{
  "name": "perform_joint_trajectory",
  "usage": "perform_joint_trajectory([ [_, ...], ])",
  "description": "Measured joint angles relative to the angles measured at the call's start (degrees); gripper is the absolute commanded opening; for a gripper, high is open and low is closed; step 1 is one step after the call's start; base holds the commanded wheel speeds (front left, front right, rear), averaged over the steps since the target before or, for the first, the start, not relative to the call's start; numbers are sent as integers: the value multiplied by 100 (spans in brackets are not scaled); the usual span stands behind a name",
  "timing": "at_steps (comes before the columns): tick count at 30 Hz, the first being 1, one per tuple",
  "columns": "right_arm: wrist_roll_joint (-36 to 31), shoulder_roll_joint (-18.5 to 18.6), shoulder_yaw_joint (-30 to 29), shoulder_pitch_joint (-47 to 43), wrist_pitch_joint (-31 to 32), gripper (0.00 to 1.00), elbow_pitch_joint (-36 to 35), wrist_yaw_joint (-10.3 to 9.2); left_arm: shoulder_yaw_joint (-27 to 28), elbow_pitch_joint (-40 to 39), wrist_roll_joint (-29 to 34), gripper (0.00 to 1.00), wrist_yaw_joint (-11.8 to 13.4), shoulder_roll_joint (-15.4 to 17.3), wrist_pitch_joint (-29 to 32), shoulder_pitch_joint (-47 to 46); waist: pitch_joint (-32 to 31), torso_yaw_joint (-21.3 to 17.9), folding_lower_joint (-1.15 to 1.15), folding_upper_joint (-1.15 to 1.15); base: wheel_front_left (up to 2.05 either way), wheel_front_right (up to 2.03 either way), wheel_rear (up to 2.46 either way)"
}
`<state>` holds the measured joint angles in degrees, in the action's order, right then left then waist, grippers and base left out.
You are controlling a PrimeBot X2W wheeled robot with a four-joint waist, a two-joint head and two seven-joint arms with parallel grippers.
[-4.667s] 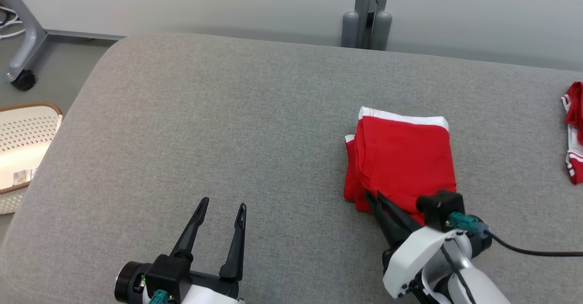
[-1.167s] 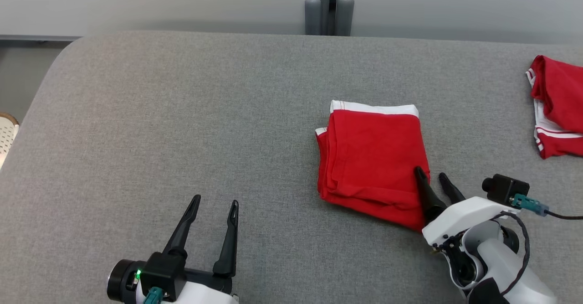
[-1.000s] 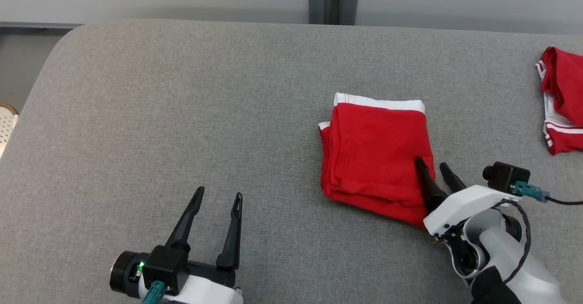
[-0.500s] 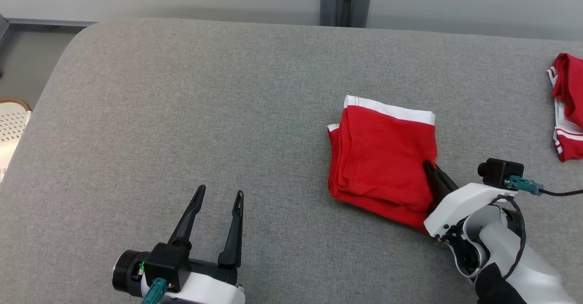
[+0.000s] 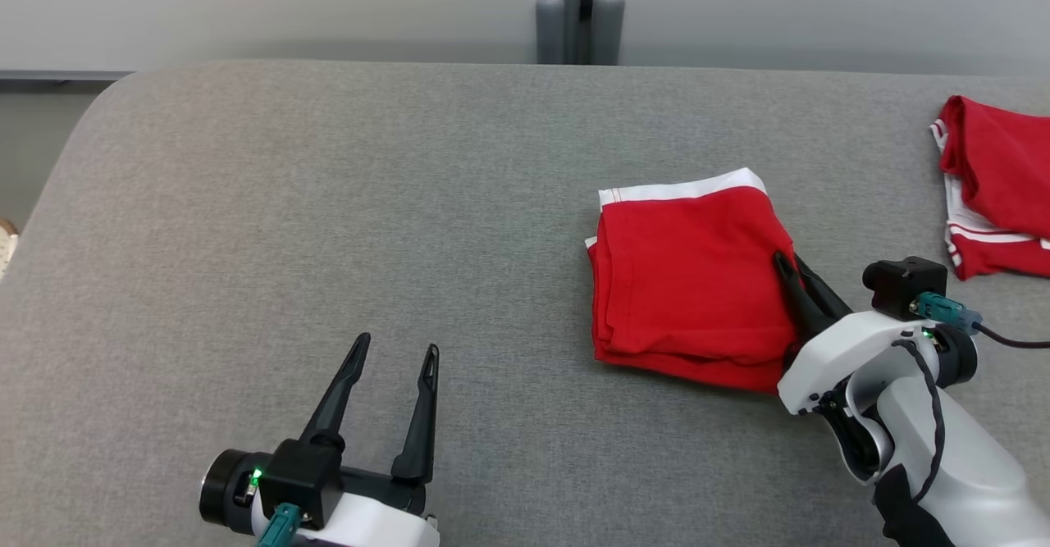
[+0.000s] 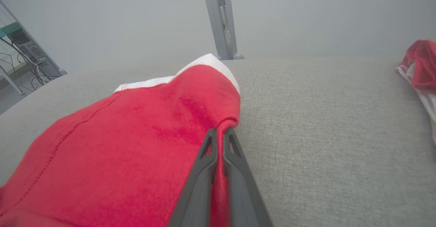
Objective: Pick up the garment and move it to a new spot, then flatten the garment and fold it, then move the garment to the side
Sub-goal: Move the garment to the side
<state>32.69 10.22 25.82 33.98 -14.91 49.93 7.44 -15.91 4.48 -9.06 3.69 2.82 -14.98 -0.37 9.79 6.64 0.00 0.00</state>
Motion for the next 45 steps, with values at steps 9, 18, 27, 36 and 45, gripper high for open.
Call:
perform_joint_trajectory([
  [9, -1038, -260, -624, -231, -7, 0, -509, 4, 199, -104, 168, 100, -114, 1, -1, -52, 25, -451, 0, 0, 0, 0, 0],
  [18, -1511, -531, -891, -462, -8, 0, -890, 4, 289, -158, 326, 100, -241, 20, 0, -113, 88, -1183, 0, 0, 0, 0, 0],
  [27, -1660, -639, -934, -524, -7, 0, -1024, 4, 341, -172, 432, 100, -314, 77, -1, -199, 219, -1870, 0, 0, 0, 0, 0],
  [36, -1834, -497, -912, -216, -7, 0, -1115, 4, 285, -210, 559, 100, -459, 141, -1, -510, 639, -2051, 0, 0, 0, 0, 0],
  [45, -2075, 151, -972, 721, -7, 0, -1300, 5, 71, -491, 708, 100, -628, 175, -1, -1068, 1225, -1718, 0, 0, 0, 0, 0],
])
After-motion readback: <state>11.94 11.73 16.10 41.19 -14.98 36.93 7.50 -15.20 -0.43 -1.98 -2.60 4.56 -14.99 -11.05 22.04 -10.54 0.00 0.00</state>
